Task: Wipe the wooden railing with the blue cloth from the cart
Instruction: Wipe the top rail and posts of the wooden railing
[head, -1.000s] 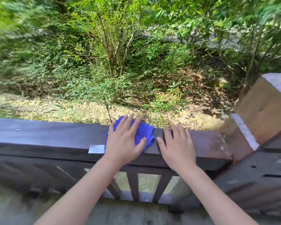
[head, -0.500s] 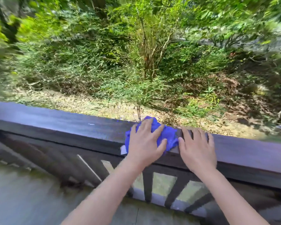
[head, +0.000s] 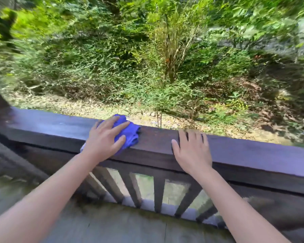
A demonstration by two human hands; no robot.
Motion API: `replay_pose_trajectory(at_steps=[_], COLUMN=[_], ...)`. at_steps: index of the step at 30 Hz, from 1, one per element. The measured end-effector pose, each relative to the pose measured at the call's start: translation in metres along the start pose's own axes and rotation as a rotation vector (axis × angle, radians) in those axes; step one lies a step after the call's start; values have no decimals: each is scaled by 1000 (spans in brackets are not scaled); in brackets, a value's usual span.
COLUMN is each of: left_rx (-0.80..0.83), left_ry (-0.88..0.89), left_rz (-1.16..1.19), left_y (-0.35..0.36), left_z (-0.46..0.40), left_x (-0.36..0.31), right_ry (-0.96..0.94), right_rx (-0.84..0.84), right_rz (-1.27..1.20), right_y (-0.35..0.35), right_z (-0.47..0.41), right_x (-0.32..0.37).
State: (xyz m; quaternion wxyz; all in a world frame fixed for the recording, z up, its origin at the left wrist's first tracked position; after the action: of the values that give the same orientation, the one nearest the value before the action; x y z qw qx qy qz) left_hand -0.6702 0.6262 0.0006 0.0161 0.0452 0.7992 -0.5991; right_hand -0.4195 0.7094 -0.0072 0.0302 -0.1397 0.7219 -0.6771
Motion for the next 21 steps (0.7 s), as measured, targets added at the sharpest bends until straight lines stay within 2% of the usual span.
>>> replay_pose_trajectory(at_steps=[3, 5, 7, 8, 11, 15, 21], left_rx=[-48, -44, -26, -26, -33, -24, 37], left_ry=[-200, -416, -495, -448, -158, 171, 101], left_rz=[-34, -45, -38, -40, -39, -119, -144], left_y=[-5, 0, 9, 13, 15, -8, -27], left_z=[10, 4, -7, -11, -3, 18, 49], left_x=[35, 27, 0, -13, -23, 27, 133], right_ry=[3, 16, 20, 9, -32, -23, -108], right_rx=[1, 2, 7, 7, -15, -66, -14], right_rz=[-10, -17, -19, -8, 18, 2, -4], right_y=[4, 5, 6, 7, 9, 10, 23], right_z=[2, 3, 4, 4, 5, 6, 5], right_x=[30, 41, 50, 55, 68, 82, 182])
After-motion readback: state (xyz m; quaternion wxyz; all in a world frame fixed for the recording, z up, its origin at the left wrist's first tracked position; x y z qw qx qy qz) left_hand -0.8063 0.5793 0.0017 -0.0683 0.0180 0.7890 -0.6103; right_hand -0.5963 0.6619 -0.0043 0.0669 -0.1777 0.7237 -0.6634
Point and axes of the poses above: each hand's wrist, its own z-axis away from the middle knuckle, its own y-axis out of the palm, x = y × z, the point moved 1 cm from there along -z, towards the middle knuckle, and after that the axes turned 13 degrees about y, right-handed, at the moved point
